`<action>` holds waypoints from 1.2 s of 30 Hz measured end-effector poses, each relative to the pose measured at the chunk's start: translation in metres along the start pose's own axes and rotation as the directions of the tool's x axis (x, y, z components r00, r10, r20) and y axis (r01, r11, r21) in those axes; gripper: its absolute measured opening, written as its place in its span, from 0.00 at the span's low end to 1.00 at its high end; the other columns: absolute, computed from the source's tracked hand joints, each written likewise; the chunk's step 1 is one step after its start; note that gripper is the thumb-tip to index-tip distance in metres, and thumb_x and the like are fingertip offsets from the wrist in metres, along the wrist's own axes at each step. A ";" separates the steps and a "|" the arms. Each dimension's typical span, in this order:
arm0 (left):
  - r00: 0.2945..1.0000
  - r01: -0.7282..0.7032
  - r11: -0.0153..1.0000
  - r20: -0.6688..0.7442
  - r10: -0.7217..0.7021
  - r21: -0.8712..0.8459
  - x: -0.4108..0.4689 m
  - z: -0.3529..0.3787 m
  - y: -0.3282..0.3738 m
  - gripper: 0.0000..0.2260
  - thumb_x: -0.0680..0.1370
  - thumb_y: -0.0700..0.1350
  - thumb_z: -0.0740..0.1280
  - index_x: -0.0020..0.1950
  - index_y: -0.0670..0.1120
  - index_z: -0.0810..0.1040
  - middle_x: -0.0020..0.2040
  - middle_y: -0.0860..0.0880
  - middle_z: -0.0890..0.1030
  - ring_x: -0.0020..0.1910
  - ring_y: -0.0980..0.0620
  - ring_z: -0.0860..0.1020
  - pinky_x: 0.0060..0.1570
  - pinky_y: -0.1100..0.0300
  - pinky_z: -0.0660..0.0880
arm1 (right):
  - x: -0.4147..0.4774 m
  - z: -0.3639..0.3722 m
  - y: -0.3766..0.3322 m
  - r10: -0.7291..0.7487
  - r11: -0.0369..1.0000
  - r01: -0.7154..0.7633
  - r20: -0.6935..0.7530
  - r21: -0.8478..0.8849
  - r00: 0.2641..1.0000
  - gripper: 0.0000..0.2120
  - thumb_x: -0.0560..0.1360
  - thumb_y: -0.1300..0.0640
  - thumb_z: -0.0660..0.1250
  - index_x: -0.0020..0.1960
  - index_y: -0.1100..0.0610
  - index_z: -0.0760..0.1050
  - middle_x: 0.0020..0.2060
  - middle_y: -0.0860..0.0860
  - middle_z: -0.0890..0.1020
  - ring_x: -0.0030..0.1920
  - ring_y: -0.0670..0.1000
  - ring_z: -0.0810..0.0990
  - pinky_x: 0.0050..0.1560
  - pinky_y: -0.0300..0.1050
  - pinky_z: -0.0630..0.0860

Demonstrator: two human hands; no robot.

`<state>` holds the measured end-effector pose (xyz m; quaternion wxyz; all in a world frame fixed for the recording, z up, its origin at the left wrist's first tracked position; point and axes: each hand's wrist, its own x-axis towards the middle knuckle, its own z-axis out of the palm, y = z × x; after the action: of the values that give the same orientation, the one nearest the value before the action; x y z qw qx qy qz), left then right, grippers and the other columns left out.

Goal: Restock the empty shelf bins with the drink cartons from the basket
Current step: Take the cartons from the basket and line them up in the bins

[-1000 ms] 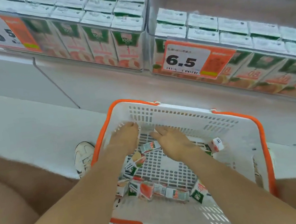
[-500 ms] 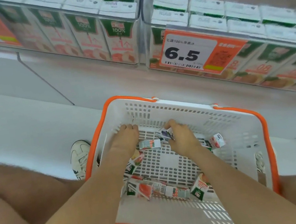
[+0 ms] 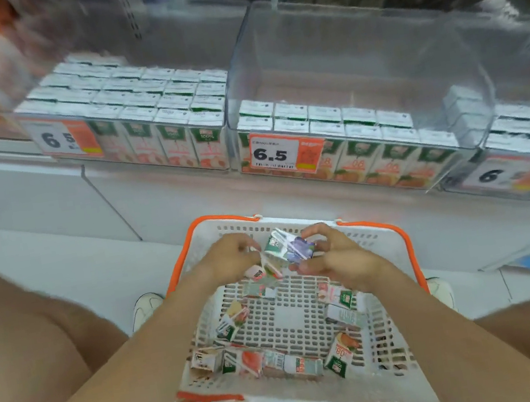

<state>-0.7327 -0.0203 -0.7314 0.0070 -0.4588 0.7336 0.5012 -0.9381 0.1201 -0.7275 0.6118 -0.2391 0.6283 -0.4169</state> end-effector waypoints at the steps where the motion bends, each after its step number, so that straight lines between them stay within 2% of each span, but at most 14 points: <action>1: 1.000 -0.003 0.998 0.016 0.004 -0.064 -0.010 -0.005 0.013 0.07 0.81 0.43 0.69 0.58 0.47 0.84 0.55 0.46 0.81 0.43 0.47 0.81 0.42 0.54 0.80 | -0.010 0.000 -0.008 -0.024 1.000 0.024 0.033 -0.014 0.999 0.30 0.72 0.78 0.73 0.66 0.53 0.75 0.65 0.66 0.77 0.59 0.68 0.84 0.65 0.69 0.77; 4: 0.998 -0.011 0.985 0.065 0.023 -0.173 -0.039 -0.021 0.046 0.07 0.81 0.43 0.69 0.55 0.49 0.85 0.48 0.45 0.84 0.34 0.50 0.80 0.35 0.56 0.74 | -0.037 0.001 -0.033 -0.078 0.991 0.088 0.094 -0.105 0.993 0.34 0.70 0.78 0.71 0.67 0.47 0.77 0.64 0.65 0.78 0.58 0.68 0.84 0.64 0.68 0.78; 9: 0.988 -0.006 0.927 0.141 0.063 -0.375 -0.075 -0.043 0.085 0.08 0.81 0.43 0.71 0.55 0.41 0.87 0.54 0.34 0.85 0.39 0.47 0.81 0.37 0.55 0.76 | -0.082 0.014 -0.076 -0.149 0.931 0.136 -0.011 -0.340 0.989 0.36 0.67 0.67 0.81 0.67 0.45 0.71 0.62 0.57 0.77 0.48 0.58 0.85 0.53 0.56 0.85; 12: 0.965 -0.038 0.894 0.215 0.149 -0.447 -0.093 -0.056 0.106 0.10 0.79 0.40 0.75 0.60 0.41 0.85 0.56 0.34 0.85 0.45 0.45 0.82 0.46 0.55 0.81 | -0.104 0.015 -0.097 -0.241 0.900 0.199 -0.060 -0.388 0.969 0.35 0.64 0.63 0.86 0.63 0.49 0.71 0.56 0.56 0.82 0.42 0.55 0.85 0.43 0.53 0.84; 15: 0.937 -0.153 0.906 0.233 0.260 -0.395 -0.110 -0.069 0.126 0.20 0.74 0.31 0.77 0.64 0.43 0.83 0.58 0.37 0.85 0.51 0.45 0.84 0.58 0.53 0.82 | -0.128 0.012 -0.120 -0.309 0.913 0.258 -0.124 -0.316 0.943 0.28 0.68 0.63 0.83 0.61 0.56 0.73 0.46 0.59 0.87 0.37 0.56 0.85 0.37 0.49 0.82; 17: 0.929 -0.235 0.912 0.197 0.312 -0.335 -0.117 -0.073 0.141 0.21 0.73 0.31 0.78 0.64 0.44 0.83 0.57 0.40 0.86 0.50 0.45 0.86 0.55 0.54 0.83 | -0.141 0.008 -0.132 -0.335 0.915 0.281 -0.157 -0.290 0.929 0.23 0.69 0.56 0.83 0.59 0.57 0.77 0.44 0.58 0.88 0.38 0.57 0.86 0.39 0.50 0.82; 20: 0.920 -0.328 0.897 0.113 0.374 -0.297 -0.122 -0.071 0.163 0.16 0.75 0.41 0.80 0.61 0.44 0.83 0.51 0.40 0.85 0.41 0.43 0.82 0.38 0.55 0.81 | -0.153 0.000 -0.144 -0.404 0.871 0.273 -0.279 -0.409 0.871 0.25 0.64 0.37 0.77 0.51 0.55 0.85 0.44 0.53 0.86 0.44 0.51 0.83 0.45 0.50 0.77; 23: 0.902 -0.430 0.893 -0.018 0.431 -0.131 -0.120 -0.066 0.180 0.13 0.75 0.53 0.79 0.51 0.46 0.83 0.48 0.43 0.84 0.39 0.50 0.78 0.33 0.54 0.75 | -0.158 -0.007 -0.156 -0.404 0.907 0.325 -0.336 -0.268 0.850 0.23 0.70 0.41 0.72 0.47 0.63 0.83 0.39 0.53 0.80 0.39 0.52 0.73 0.42 0.47 0.69; 25: 0.891 -0.454 0.883 -0.065 0.450 -0.115 -0.118 -0.062 0.192 0.14 0.75 0.53 0.79 0.50 0.44 0.82 0.49 0.42 0.86 0.41 0.52 0.81 0.35 0.52 0.77 | -0.162 -0.007 -0.165 -0.340 0.937 0.346 -0.310 -0.034 0.888 0.13 0.77 0.51 0.67 0.47 0.62 0.81 0.36 0.60 0.79 0.35 0.55 0.72 0.36 0.45 0.70; 27: 0.885 -0.464 0.875 -0.115 0.451 -0.139 -0.116 -0.056 0.205 0.14 0.76 0.51 0.78 0.52 0.42 0.82 0.47 0.41 0.87 0.41 0.52 0.83 0.36 0.52 0.81 | -0.167 -0.007 -0.173 -0.287 0.931 0.325 -0.221 0.164 0.932 0.12 0.78 0.53 0.63 0.51 0.61 0.80 0.40 0.65 0.75 0.35 0.56 0.71 0.33 0.43 0.71; 29: 0.884 -0.466 0.862 -0.150 0.443 -0.197 -0.113 -0.051 0.220 0.14 0.77 0.49 0.77 0.53 0.39 0.82 0.45 0.41 0.88 0.42 0.48 0.86 0.38 0.52 0.84 | -0.169 -0.010 -0.177 -0.308 0.929 0.337 -0.181 0.155 0.934 0.14 0.77 0.49 0.66 0.51 0.58 0.82 0.44 0.66 0.77 0.37 0.56 0.73 0.34 0.43 0.74; 31: 0.880 -0.475 0.846 -0.149 0.451 -0.242 -0.109 -0.049 0.235 0.13 0.79 0.46 0.76 0.55 0.38 0.81 0.44 0.41 0.88 0.44 0.44 0.88 0.42 0.50 0.85 | -0.172 -0.018 -0.181 -0.427 0.902 0.429 -0.262 -0.054 0.865 0.11 0.77 0.49 0.72 0.52 0.57 0.83 0.45 0.62 0.84 0.40 0.55 0.79 0.38 0.46 0.79; 34: 0.844 -0.533 0.826 -0.182 0.505 -0.183 -0.097 -0.045 0.259 0.09 0.80 0.47 0.74 0.56 0.42 0.83 0.47 0.42 0.88 0.46 0.46 0.88 0.48 0.48 0.86 | -0.181 -0.042 -0.190 -0.662 0.749 0.521 -0.425 -0.409 0.618 0.12 0.74 0.49 0.75 0.54 0.52 0.80 0.41 0.51 0.87 0.38 0.52 0.86 0.39 0.51 0.84; 36: 0.804 -0.582 0.807 -0.225 0.551 -0.102 -0.087 -0.039 0.276 0.07 0.81 0.47 0.73 0.57 0.46 0.83 0.51 0.45 0.87 0.48 0.50 0.88 0.48 0.53 0.85 | -0.189 -0.066 -0.199 -0.738 0.672 0.501 -0.445 -0.545 0.506 0.12 0.74 0.48 0.75 0.54 0.51 0.80 0.41 0.50 0.87 0.38 0.50 0.87 0.40 0.51 0.85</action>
<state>-0.8528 0.0304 -0.4696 -0.2497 -0.2616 0.7903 0.4946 -1.0175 0.1820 -0.4639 0.1138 -0.3992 0.7266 -0.5475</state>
